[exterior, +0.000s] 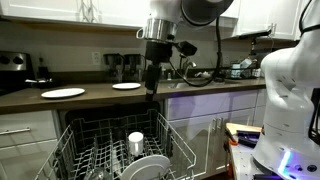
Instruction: Remove the plate from the dishwasher and put it on the counter top
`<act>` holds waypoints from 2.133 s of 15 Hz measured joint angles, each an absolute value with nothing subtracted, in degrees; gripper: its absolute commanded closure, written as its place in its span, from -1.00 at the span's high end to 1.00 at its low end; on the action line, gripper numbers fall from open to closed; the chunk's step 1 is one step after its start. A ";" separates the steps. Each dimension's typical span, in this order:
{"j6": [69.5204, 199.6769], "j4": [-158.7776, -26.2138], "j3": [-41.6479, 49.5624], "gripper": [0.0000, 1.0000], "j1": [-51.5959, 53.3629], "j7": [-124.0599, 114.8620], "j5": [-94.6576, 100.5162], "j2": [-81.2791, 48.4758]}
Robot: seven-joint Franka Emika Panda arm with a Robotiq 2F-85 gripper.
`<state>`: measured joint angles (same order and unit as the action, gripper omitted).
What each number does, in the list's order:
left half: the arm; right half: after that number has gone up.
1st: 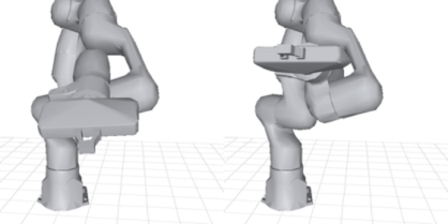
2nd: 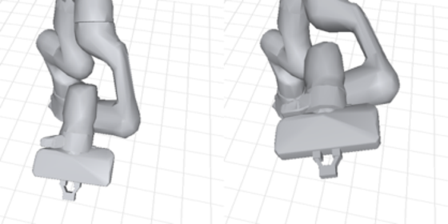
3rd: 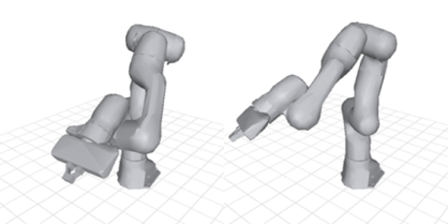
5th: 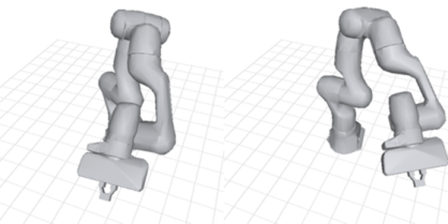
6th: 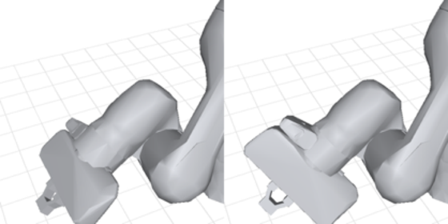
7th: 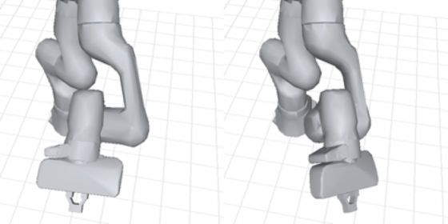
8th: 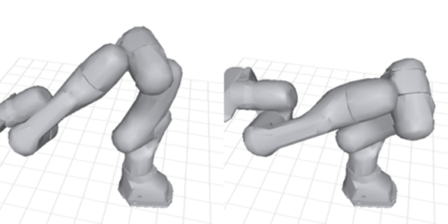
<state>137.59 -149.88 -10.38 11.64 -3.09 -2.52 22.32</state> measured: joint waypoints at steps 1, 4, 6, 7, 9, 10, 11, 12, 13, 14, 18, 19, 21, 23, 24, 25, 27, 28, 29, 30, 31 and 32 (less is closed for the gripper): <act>137.87 -149.35 -10.37 1.00 12.13 -2.73 -2.74 20.91; 137.90 -147.59 -10.48 1.00 13.12 -2.29 -2.76 16.10; 137.90 -146.48 -10.76 1.00 13.17 -1.80 -2.65 12.52; 137.90 -145.96 -10.86 1.00 13.17 -1.63 -2.46 10.85; 137.90 -144.87 -10.98 1.00 13.13 -1.58 -1.11 7.39; 137.90 -144.35 -10.98 1.00 13.11 -1.57 -0.57 5.79; 137.90 -143.85 -10.98 1.00 13.06 -1.57 -0.22 4.28; 137.91 -143.32 -10.96 1.00 13.01 -1.57 0.05 2.84; 138.01 -142.91 -10.92 1.00 12.96 -1.57 0.34 1.62; 138.24 -142.54 -10.84 1.00 12.90 -1.57 0.88 0.49; 139.08 -141.83 -10.33 1.00 12.75 -1.57 2.17 -2.25; 139.08 -141.83 -10.35 1.00 12.76 -1.57 2.17 -2.30; 139.08 -141.83 -10.38 1.00 12.78 -1.57 2.17 -2.26; 139.08 -141.83 -10.38 1.00 12.79 -1.57 2.17 -2.26; 139.07 -141.83 -10.38 1.00 12.78 -1.71 2.25 -2.37; 139.07 -141.83 -10.38 1.00 12.78 -1.88 2.80 -2.66; 139.11 -141.81 -10.35 1.00 12.79 -3.70 6.06 -3.85; 139.37 -141.79 -10.32 1.00 12.79 -4.54 7.63 -4.64; 139.89 -141.78 -10.26 1.00 12.79 -5.10 8.76 -5.48; 140.65 -141.75 -10.15 1.00 12.79 -5.60 9.86 -6.41; 141.64 -141.74 -10.02 1.00 12.79 -5.98 10.69 -7.29; 142.78 -141.73 -9.83 1.00 12.79 -6.13 11.25 -8.18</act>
<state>142.78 -141.73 -9.83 12.79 -6.13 11.25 -8.18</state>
